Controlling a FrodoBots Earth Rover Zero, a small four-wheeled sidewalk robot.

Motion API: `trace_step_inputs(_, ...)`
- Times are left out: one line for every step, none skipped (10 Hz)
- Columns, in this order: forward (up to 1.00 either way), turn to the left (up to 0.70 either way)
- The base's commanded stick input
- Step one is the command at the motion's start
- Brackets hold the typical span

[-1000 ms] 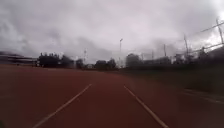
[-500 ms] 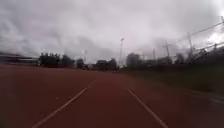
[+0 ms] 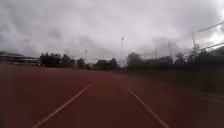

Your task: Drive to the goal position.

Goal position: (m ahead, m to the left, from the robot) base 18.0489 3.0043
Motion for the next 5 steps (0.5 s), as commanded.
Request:
trace_step_inputs(0.70,0.00)
trace_step_inputs(0.70,0.00)
trace_step_inputs(0.70,0.00)
trace_step_inputs(0.70,0.00)
trace_step_inputs(0.70,0.00)
